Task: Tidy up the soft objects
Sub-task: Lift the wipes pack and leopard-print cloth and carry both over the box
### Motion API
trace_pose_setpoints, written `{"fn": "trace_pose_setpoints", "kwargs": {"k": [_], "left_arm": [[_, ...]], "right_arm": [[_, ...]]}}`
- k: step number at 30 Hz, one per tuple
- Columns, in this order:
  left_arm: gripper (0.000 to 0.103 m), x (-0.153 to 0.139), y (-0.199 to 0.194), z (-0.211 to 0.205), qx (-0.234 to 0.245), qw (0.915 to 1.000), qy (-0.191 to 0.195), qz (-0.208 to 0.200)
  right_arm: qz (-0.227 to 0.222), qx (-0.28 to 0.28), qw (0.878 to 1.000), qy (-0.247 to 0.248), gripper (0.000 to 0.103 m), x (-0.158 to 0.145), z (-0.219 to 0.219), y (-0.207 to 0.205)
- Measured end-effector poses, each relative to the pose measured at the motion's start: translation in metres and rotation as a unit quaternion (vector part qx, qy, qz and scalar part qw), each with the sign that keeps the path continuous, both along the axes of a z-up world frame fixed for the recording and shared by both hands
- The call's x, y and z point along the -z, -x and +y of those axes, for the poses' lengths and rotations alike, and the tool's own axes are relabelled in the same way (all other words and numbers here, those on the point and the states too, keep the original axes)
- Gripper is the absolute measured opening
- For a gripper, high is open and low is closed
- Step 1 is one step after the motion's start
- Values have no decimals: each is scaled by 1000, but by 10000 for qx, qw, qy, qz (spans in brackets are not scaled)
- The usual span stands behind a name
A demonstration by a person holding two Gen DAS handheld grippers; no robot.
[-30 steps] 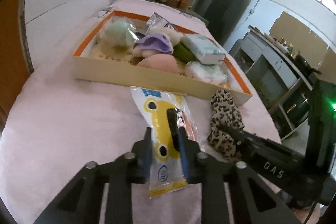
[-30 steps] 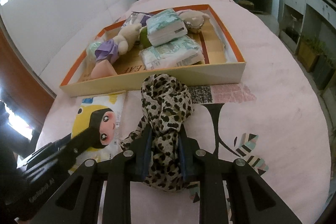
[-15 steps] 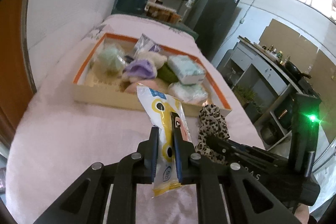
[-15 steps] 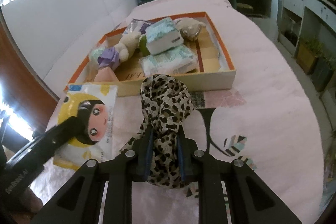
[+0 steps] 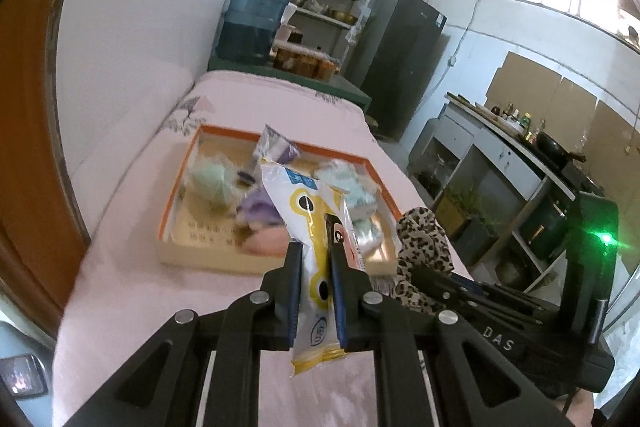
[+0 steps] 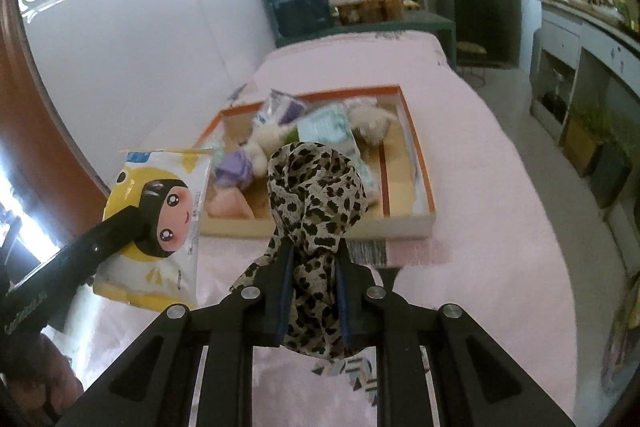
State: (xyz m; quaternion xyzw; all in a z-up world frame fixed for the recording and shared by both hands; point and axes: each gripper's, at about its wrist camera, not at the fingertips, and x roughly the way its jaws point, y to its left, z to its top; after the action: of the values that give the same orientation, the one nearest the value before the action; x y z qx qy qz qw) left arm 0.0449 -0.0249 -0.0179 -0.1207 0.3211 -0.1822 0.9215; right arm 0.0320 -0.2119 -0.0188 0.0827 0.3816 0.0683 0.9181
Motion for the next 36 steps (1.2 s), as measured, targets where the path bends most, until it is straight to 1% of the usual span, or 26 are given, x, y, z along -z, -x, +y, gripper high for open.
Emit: {"fn": "trace_pose_setpoints", "kwargs": {"k": [9,17,24,36], "left_arm": [[14,-29,-21,3,-166,9995,-46,-281],[14,-41,-47,2,-263,9987,-183,-395],[14,-43,-75,1,-307,9983,-314,-378],[14,-33,-123,3,-416,9983,-335,-221]], "right_arm": [[-261,-166,9995,64,18,-28,10,-20],[-357,-336,9988,52,18,-36,22,-41],[-300,-415,9987,50,18,-30,31,-62],[-75,-476,9988,30,18,-6,38,-96]]}}
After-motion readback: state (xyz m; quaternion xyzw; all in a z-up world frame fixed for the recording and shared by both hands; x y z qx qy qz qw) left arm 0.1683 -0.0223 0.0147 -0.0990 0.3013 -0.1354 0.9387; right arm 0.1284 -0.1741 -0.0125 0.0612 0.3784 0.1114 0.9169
